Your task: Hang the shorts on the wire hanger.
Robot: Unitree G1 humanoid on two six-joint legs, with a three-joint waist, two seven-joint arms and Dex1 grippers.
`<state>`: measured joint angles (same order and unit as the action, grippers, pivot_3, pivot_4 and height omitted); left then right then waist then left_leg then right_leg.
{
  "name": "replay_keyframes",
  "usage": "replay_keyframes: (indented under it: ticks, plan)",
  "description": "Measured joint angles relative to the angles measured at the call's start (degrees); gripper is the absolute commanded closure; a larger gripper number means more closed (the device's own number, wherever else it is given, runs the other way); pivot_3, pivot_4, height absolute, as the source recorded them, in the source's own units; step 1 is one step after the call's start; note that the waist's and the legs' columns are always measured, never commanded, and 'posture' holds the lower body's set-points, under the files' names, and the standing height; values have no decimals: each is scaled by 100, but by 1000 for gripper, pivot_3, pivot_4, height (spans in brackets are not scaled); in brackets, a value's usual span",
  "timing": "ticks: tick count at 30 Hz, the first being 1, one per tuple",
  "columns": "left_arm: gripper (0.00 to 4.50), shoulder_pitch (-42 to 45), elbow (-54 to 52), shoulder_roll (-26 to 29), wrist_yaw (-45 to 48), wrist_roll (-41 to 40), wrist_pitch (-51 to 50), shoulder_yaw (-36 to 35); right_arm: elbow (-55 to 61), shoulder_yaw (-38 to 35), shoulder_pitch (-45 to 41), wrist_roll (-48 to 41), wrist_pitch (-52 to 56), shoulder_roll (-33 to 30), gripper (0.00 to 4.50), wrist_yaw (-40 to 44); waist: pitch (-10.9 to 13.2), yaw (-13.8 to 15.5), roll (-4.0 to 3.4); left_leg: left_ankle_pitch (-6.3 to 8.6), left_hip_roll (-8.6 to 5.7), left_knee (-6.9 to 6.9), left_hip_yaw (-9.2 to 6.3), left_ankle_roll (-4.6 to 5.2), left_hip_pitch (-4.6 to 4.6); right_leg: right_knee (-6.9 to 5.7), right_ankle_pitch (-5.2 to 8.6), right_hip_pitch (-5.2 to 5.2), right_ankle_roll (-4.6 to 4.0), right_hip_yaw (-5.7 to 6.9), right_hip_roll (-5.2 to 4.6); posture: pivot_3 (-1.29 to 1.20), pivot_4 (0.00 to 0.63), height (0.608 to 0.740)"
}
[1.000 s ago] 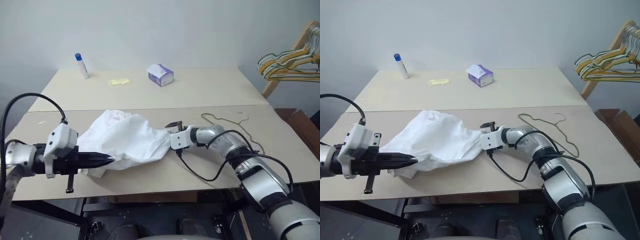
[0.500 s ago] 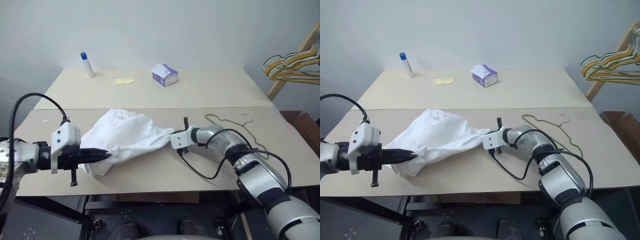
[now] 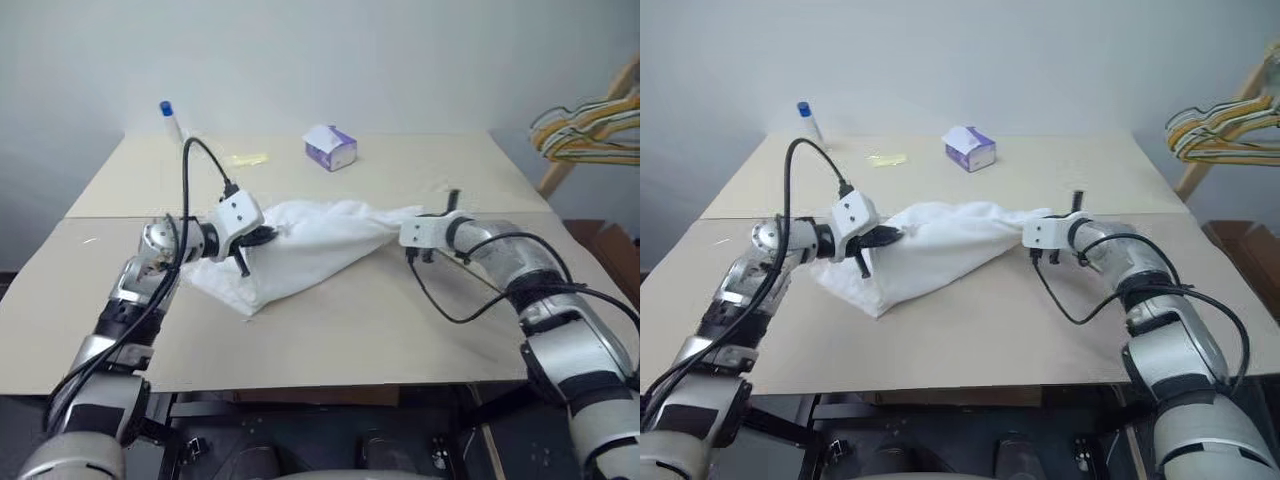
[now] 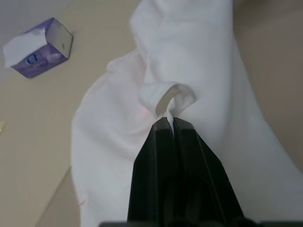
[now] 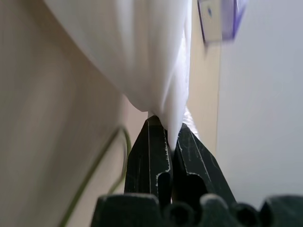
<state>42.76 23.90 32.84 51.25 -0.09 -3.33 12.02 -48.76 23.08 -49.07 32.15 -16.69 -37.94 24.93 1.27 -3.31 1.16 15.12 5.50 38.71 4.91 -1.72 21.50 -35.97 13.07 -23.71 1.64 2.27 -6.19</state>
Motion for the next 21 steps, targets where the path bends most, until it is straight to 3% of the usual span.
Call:
replay_keyframes:
  ticks: [6,10,16,21]
  plan:
    - [4500,122,126,-53,752,-483,608,-111,3466,-815,2207,-699,1369,-931,4465,1377,-6,-274,-14,4,-1,-2,2,6,30,-14,5,-47,8,-8,0,-84,0,740]
    - [4500,-479,-514,853,2277,-1238,669,-347,5805,-1075,3248,-1196,2384,-1292,4465,2464,-3,-436,-18,5,0,1,2,9,8,-36,5,-42,8,-17,0,-74,0,740]
    - [4500,-1466,-1252,2263,3935,-1932,543,-556,7576,-988,3526,-1516,3070,-1595,4465,3508,0,-290,-14,6,2,10,-1,9,-21,-32,28,-11,40,-18,-1,-50,0,740]
    - [4500,-2466,-2054,2908,4082,-2501,144,-684,8057,-709,3521,-1774,3453,-1766,4465,4213,1,-51,-4,8,3,9,1,10,18,-34,23,-50,21,-18,-1,-34,0,740]
